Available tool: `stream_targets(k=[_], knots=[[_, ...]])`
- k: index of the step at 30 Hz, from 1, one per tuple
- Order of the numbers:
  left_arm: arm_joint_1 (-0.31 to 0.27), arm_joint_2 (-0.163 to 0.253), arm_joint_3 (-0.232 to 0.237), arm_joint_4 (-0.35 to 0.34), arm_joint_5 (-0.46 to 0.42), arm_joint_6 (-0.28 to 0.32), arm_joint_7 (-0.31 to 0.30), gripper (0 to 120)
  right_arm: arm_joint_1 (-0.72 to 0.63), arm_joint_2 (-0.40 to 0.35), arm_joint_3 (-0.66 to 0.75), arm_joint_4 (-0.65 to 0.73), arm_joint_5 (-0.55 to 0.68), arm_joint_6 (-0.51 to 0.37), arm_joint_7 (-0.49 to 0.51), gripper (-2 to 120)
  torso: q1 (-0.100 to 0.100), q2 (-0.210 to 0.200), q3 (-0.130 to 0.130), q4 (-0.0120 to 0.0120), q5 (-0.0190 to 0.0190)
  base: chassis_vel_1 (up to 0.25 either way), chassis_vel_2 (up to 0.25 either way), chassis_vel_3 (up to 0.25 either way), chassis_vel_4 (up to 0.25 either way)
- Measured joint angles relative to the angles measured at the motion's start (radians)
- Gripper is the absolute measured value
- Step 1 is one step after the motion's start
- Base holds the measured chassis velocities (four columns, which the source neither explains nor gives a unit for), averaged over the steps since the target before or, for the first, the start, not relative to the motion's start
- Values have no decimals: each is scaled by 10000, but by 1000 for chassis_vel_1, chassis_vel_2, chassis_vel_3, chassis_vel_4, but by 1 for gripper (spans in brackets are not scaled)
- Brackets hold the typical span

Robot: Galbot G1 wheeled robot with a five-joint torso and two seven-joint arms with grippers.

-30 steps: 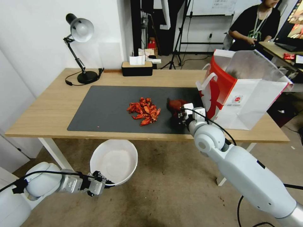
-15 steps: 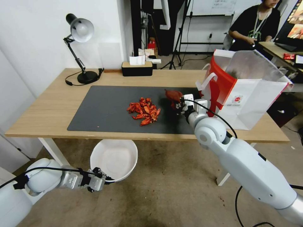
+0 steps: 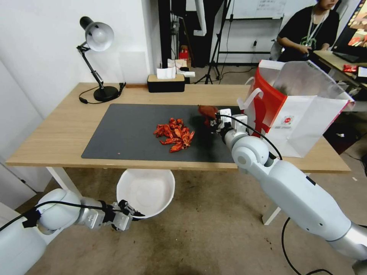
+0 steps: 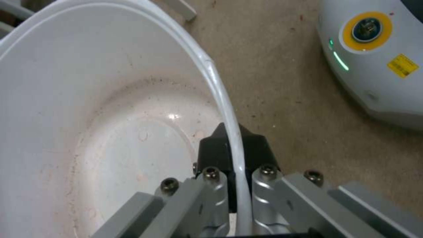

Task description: Sweep shrimp from table into container with towel, then put container into takeout bag.

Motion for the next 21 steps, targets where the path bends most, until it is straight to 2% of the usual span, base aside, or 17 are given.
stream_targets(k=[11,21], knots=[[11,-172,0,-151,4,-65,51,0,924,269,-1029,-912,260,699,-513,4,0,0,1,0,-1,0,0,0,0],[87,-350,-4,-19,-270,-102,73,0,1274,420,-1551,-1205,285,812,-766,4,0,0,0,0,-1,0,0,0,0]])
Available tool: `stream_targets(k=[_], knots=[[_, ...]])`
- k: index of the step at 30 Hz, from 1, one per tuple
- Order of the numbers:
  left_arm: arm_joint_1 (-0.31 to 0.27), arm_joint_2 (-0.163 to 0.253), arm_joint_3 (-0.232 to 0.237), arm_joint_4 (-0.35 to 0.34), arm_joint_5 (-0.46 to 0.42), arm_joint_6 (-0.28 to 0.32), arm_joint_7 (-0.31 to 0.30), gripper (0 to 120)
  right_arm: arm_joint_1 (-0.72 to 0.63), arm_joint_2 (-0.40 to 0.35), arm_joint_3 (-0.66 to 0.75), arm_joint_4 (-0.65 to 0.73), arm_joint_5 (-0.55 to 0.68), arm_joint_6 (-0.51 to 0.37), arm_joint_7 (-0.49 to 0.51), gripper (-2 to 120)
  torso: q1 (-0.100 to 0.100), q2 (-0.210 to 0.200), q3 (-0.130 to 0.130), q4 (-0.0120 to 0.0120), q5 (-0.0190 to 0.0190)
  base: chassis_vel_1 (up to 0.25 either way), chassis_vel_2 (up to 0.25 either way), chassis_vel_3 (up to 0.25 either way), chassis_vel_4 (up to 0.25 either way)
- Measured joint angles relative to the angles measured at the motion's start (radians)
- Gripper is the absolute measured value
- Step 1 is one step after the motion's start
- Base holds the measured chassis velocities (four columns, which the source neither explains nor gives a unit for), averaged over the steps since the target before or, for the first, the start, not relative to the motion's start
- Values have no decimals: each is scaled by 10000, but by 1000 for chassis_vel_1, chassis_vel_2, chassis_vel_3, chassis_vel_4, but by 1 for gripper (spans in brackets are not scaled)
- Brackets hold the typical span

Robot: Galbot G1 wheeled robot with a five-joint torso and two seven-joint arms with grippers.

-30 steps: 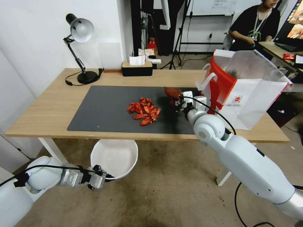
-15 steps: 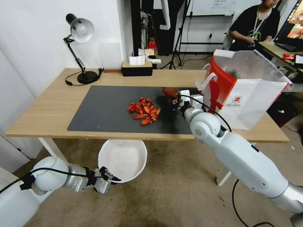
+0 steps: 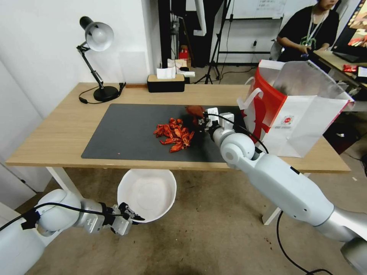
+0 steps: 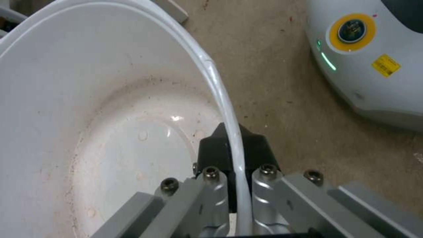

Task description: Sweep shrimp from table into container with towel, then put container into takeout bag.

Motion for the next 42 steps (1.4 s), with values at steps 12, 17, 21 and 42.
stream_targets(k=[12,17,21,42], knots=[[32,-64,-6,68,-173,-6,27,0,776,-219,-1054,-662,-30,434,-1135,4,0,0,0,-1,0,0,0,0,0],[34,-133,-10,65,-227,10,27,0,926,-276,-1471,-1088,-55,880,-1760,4,-1,0,0,0,0,0,0,0,0],[16,-147,-12,50,-261,42,25,0,1048,-190,-1701,-1572,-107,1202,-2161,4,-1,0,0,0,1,0,0,0,0],[-130,-176,-18,197,-386,50,20,0,1786,117,-2466,-3206,-346,2453,-4591,4,0,0,0,-1,1,0,0,0,0]])
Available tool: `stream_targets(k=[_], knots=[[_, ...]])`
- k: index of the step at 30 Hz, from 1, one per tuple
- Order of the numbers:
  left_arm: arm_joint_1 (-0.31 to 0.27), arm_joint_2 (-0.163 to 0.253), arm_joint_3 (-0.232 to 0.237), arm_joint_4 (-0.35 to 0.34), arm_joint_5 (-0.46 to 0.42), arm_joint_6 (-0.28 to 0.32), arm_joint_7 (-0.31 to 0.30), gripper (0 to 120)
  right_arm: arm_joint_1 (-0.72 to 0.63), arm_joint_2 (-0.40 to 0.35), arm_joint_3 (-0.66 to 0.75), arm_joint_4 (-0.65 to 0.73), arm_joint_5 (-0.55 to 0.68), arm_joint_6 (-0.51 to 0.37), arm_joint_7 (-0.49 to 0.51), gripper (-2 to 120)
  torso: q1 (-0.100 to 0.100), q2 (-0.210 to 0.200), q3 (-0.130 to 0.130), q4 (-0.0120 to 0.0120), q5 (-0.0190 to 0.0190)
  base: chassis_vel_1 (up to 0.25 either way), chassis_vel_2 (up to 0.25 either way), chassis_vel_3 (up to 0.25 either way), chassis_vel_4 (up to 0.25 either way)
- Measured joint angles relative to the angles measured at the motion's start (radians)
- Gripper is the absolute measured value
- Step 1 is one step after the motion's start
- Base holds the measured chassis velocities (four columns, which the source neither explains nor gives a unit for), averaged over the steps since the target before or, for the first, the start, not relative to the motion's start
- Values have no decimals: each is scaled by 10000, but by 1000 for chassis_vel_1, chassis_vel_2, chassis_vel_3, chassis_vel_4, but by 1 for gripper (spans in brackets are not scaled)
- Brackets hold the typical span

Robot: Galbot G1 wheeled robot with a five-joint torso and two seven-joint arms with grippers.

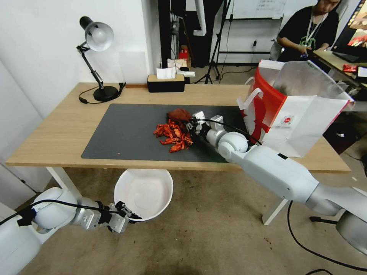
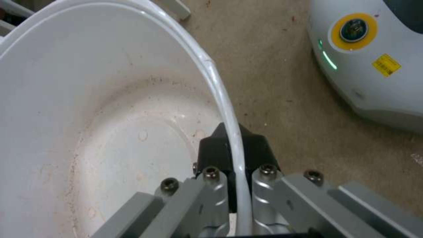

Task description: Sweep shrimp from table into container with towel, then put container into takeout bag.

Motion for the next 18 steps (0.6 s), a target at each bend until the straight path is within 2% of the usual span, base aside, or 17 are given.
stream_targets(k=[18], knots=[[176,-49,-2,-190,-5,22,5,0,-517,-438,-247,1228,19,-169,332,4,0,0,-1,0,0,0,0,0,0]])
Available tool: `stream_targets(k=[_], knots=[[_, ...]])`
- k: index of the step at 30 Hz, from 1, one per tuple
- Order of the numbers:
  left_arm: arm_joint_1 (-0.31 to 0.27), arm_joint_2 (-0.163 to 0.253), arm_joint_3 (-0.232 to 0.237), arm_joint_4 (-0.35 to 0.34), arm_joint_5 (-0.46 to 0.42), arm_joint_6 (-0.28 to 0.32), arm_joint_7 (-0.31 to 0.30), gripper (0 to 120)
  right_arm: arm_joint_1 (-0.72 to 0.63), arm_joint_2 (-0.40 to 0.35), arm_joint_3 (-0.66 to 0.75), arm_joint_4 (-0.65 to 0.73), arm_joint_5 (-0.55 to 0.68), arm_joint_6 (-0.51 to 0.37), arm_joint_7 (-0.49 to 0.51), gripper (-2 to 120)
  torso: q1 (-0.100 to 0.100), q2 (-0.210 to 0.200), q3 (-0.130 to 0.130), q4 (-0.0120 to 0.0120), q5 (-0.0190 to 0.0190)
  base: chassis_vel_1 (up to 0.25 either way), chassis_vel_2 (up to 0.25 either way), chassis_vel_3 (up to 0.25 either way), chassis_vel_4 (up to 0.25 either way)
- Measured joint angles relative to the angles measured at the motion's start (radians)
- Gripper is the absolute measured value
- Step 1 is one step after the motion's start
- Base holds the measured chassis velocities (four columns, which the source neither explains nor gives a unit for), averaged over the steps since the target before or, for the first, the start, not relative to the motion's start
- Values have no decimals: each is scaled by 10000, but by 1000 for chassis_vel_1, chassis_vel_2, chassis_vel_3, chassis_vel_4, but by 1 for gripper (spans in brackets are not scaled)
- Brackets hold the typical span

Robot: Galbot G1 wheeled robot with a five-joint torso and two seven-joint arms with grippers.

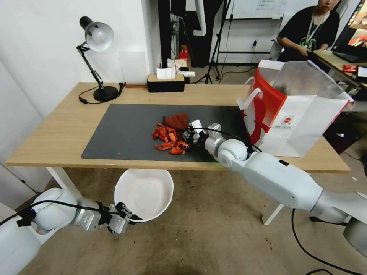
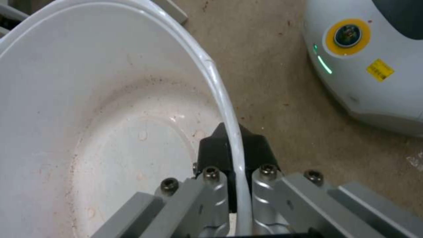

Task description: Sweep shrimp from table into container with towel, then put container into takeout bag.

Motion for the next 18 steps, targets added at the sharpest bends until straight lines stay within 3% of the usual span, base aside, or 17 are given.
stream_targets(k=[10,18], knots=[[128,-13,-4,-184,17,70,3,0,-172,-35,61,508,0,-166,318,4,-1,0,0,0,1,0,0,0,0],[-152,20,9,20,-159,98,89,0,-169,46,59,574,-4,-196,439,4,0,0,0,-1,0,0,0,0,0]])
